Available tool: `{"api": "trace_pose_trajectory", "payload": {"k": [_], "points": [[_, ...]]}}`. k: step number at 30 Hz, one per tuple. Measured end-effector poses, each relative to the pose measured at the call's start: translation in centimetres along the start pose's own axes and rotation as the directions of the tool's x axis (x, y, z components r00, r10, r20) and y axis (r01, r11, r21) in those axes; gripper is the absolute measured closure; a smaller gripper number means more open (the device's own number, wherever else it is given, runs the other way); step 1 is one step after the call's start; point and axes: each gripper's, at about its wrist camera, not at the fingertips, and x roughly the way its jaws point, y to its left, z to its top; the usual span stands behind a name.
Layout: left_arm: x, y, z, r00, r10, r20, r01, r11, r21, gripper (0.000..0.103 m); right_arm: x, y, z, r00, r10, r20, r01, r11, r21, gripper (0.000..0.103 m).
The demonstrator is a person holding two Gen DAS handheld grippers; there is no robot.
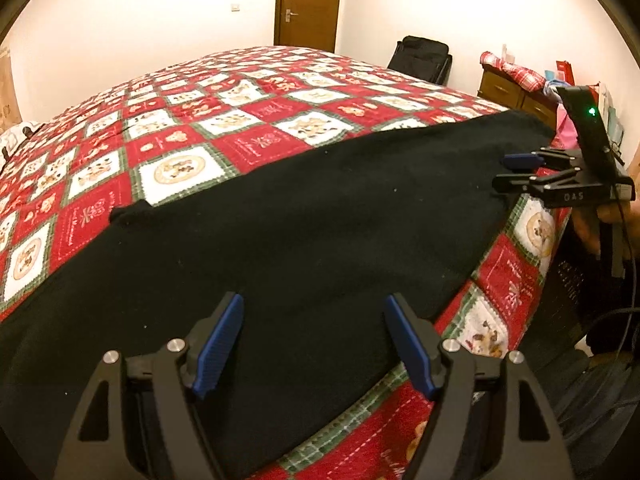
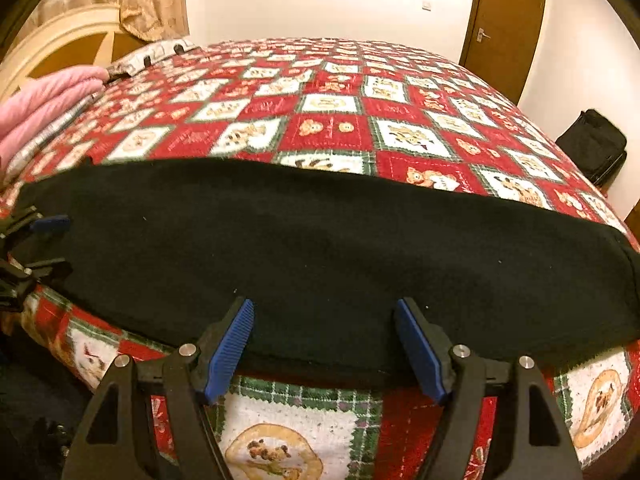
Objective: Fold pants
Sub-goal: 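Lower the pants edge flat and open the right tool, then grasp the black pants' leg end with the right tool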
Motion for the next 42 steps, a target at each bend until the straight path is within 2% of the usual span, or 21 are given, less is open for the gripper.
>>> {"api": "trace_pose_trajectory", "payload": {"k": [4,7,12,15,17,19,21,24,26,28,31,33,35,40,42], "points": [[-0.1,-0.2,0.5,1.000,-0.009,0.010,0.009,1.000,-0.002,0.027,-0.4,-1.1,-0.1,1.000,0.015,0.003,-0.015,1.000,0.018,0.029],[0.0,-0.3,0.8,1.000,-0.008,0.012,0.008,1.000,-0.004,0.027,-1.7,-1.8,0.0,0.999,0.025,0.038,-0.026,0.999,0.023,0.029],[0.6,-0.3,0.7,1.000,0.003,-0.002,-0.003,1.000,-0.006,0.027,-3.8,-6.1,0.2,0.994,-0.047,0.096,0.037,0.993,0.109,0.029],[0.6,-0.3,0.7,1.000,0.002,0.001,-0.002,1.000,-0.006,0.027,-5.1,-10.3,-0.5,0.989,-0.107,0.100,0.082,0.970,0.227,0.029],[0.7,-0.2,0.6,1.000,0.001,0.004,-0.001,1.000,-0.012,0.026,-5.4,-13.4,-1.4,0.991,-0.097,0.095,0.062,0.945,0.320,0.029],[0.6,-0.4,0.6,1.000,0.004,0.007,-0.004,1.000,-0.014,0.025,-5.8,-15.5,-1.9,0.989,-0.030,0.142,-0.020,0.939,0.343,0.029],[0.6,-0.6,0.6,1.000,0.011,0.000,-0.011,1.000,-0.006,0.025,-6.3,-16.5,-1.9,0.988,-0.022,0.152,-0.035,0.932,0.361,0.029],[0.3,-0.5,0.6,1.000,0.007,-0.001,-0.007,1.000,-0.009,0.025,-8.5,-17.7,-1.7,0.975,-0.019,0.220,-0.075,0.908,0.412,0.029],[0.1,-0.3,0.5,1.000,0.006,0.001,-0.006,1.000,-0.022,0.025,-9.8,-19.1,-1.9,0.967,-0.088,0.241,-0.036,0.883,0.469,0.029],[-0.1,-0.2,0.4,1.000,0.007,0.007,-0.007,1.000,-0.030,0.025,-10.1,-21.2,-2.4,0.968,-0.099,0.232,-0.045,0.839,0.542,0.029],[-0.4,0.1,0.3,1.000,0.006,0.016,-0.005,0.999,-0.048,0.025,-10.0,-25.0,-4.1,0.975,-0.072,0.212,-0.095,0.725,0.683,0.029],[-0.4,0.1,0.2,1.000,0.003,0.015,-0.002,0.998,-0.057,0.025,-10.2,-26.2,-5.2,0.971,-0.052,0.233,-0.137,0.679,0.721,0.029],[-0.3,0.1,0.2,1.000,0.002,0.012,-0.001,0.998,-0.057,0.025,-10.1,-26.4,-5.7,0.971,-0.037,0.236,-0.150,0.673,0.725,0.030],[-0.2,-0.1,0.2,1.000,0.001,0.007,-0.001,0.998,-0.055,0.025,-9.6,-25.7,-5.9,0.972,-0.014,0.235,-0.162,0.682,0.714,0.043],[-0.2,-0.1,0.3,1.000,0.002,0.009,-0.002,0.998,-0.058,0.025,-9.2,-25.7,-5.8,0.970,0.009,0.242,-0.184,0.673,0.717,0.045]]}}
